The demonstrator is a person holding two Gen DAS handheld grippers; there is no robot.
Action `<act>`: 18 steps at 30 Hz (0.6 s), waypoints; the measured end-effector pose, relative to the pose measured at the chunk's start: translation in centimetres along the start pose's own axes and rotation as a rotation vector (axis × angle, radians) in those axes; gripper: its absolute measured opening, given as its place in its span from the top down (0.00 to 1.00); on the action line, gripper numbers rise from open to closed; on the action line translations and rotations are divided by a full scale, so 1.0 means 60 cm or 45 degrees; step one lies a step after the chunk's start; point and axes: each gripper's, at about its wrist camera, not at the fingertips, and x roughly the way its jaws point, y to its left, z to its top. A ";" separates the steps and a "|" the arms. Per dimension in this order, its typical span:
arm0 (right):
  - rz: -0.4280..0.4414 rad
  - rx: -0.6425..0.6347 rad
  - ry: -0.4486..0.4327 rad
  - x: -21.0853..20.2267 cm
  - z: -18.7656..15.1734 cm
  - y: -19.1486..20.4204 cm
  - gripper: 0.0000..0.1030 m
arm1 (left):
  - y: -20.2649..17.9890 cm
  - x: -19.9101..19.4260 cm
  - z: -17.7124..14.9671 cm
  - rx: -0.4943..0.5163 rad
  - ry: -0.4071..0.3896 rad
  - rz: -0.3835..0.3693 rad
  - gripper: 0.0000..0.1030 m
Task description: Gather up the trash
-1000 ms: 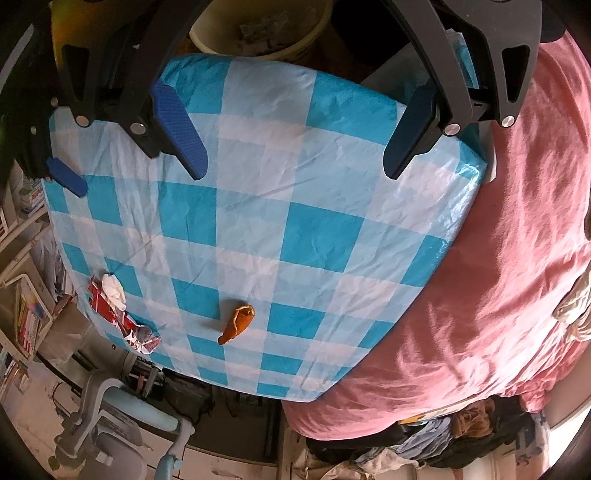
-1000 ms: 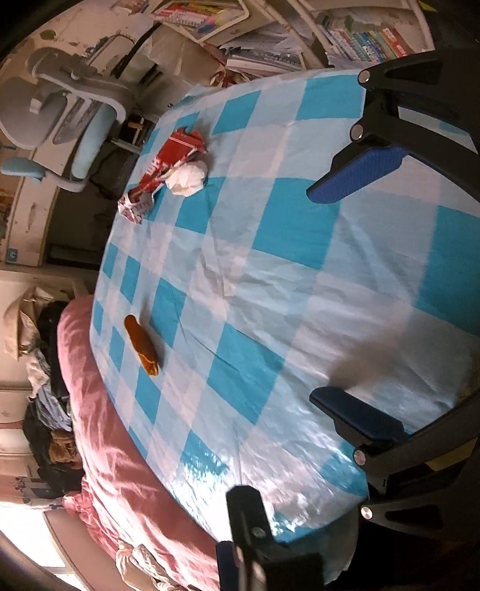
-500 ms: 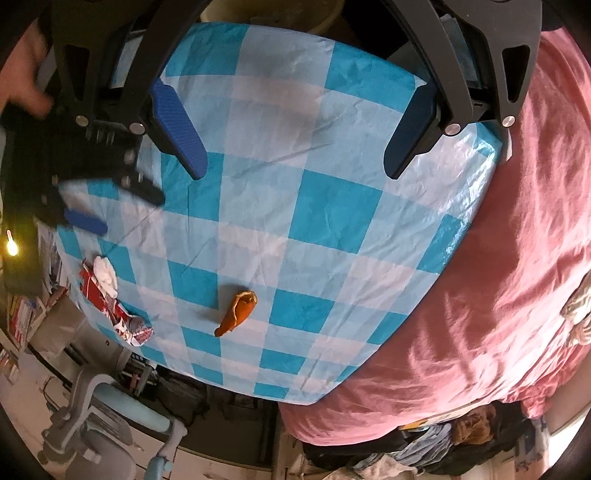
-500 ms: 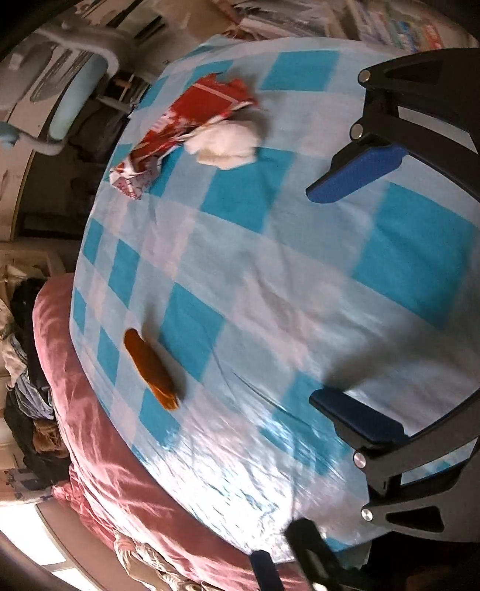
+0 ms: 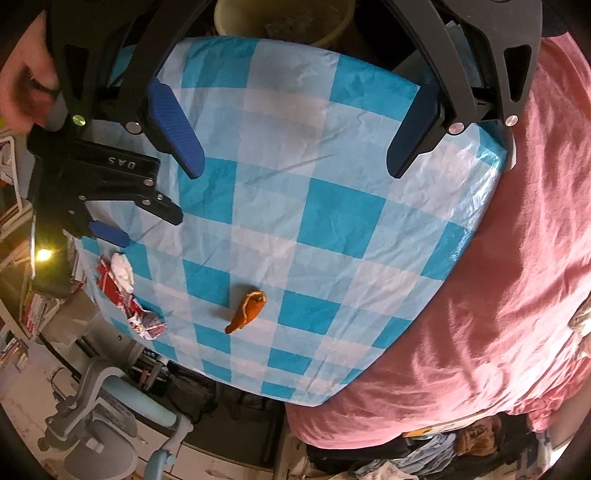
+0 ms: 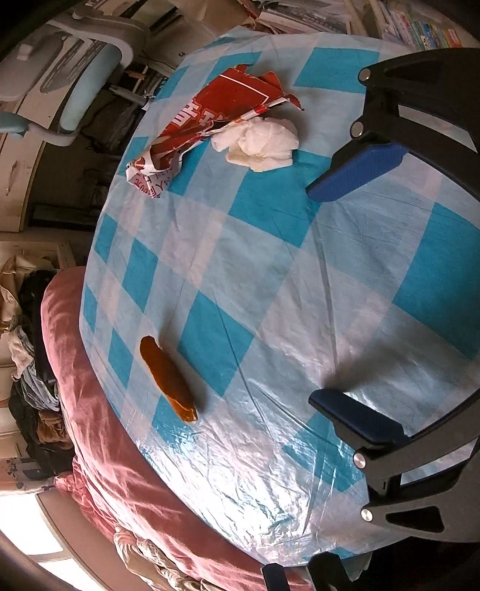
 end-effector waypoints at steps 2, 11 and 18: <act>-0.001 -0.001 0.000 0.000 0.000 0.000 0.06 | 0.000 -0.004 -0.001 -0.002 0.000 -0.021 0.07; -0.001 -0.001 0.000 0.000 0.001 -0.001 0.06 | -0.015 -0.015 -0.016 0.065 0.013 -0.054 0.07; -0.001 -0.001 0.000 0.000 0.001 -0.001 0.06 | -0.022 -0.021 -0.023 0.097 0.034 -0.101 0.07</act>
